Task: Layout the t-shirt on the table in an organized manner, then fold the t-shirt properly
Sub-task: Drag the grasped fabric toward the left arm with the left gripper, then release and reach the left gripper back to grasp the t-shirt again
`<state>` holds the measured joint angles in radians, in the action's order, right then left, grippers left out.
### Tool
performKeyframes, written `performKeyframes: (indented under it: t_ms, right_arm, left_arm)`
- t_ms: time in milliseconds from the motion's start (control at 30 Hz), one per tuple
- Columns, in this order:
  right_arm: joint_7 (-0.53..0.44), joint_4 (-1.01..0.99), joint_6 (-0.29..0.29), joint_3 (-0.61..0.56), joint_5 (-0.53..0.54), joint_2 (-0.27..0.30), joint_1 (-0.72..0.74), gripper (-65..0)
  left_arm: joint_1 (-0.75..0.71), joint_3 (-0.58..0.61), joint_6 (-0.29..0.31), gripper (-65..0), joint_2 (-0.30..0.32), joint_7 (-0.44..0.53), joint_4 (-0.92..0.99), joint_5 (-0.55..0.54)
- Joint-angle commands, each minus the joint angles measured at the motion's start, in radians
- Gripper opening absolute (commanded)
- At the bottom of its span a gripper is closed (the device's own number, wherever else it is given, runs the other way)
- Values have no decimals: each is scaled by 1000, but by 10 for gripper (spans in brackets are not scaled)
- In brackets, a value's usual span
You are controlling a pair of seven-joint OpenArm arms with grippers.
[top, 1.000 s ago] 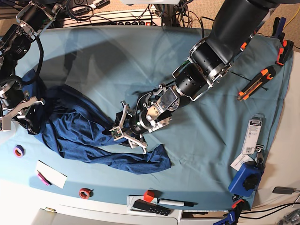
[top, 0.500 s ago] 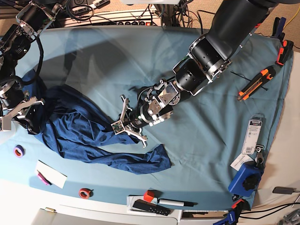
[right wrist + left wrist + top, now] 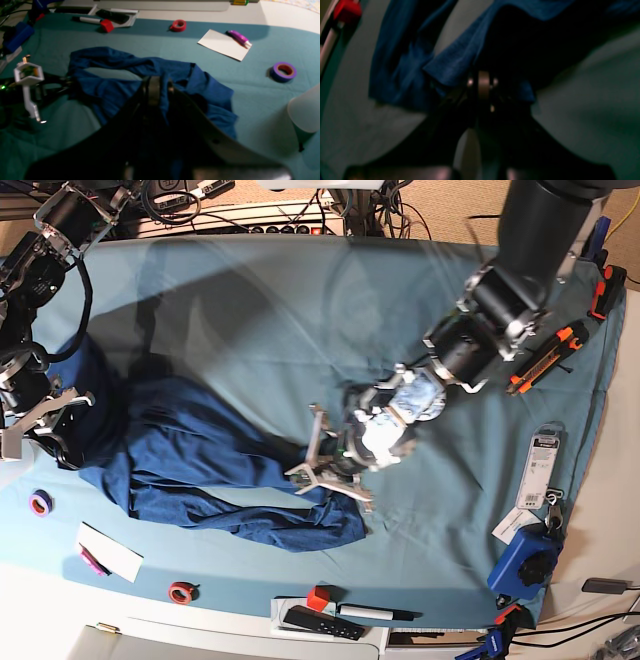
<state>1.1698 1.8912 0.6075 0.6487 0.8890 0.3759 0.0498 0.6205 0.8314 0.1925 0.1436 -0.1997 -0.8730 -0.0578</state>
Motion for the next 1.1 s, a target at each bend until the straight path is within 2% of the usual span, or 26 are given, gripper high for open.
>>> performKeyframes:
  t_ms: [0,367,567,633,667,733,767,800,867,933,1067]
  right_arm:
    - [-32,14,6,6,19,18,17,-650]
    - [-32,14,6,6,19,17,16,-650]
    - [-32,14,6,6,19,17,16,-650]
    - [-32,14,6,6,19,17,17,-650]
    - [-32,14,6,6,19,16,16,-650]
    - [-27,14,6,6,19,17,16,-650]
    - [-25,14,6,6,19,17,16,-650]
    - [-24,14,6,6,19,16,16,-650]
    - [-23,14,6,6,18,17,16,-650]
    - [-23,14,6,6,18,17,16,-650]
    - [-23,14,6,6,9,17,16,-650]
  left_arm:
    - [14,-3,-8,-650,40,-51,-18,10]
    - [9,-3,-12,-650,311,-53,-177,-25]
    - [8,-3,-16,-650,401,-35,-179,-25]
    - [8,-3,-41,-650,415,-29,-179,-25]
    - [8,-3,-61,-604,419,-29,-179,-25]
    - [9,-3,-113,-416,422,-29,-179,-25]
    - [9,-3,-144,-342,422,-29,-180,-24]
    - [9,-3,-175,-304,422,-34,-182,-23]
    - [9,-3,-248,-306,418,-63,-200,-1]
    - [9,-4,-285,-307,420,-77,-236,13]
    - [8,-18,-258,-307,419,-149,-357,-36]
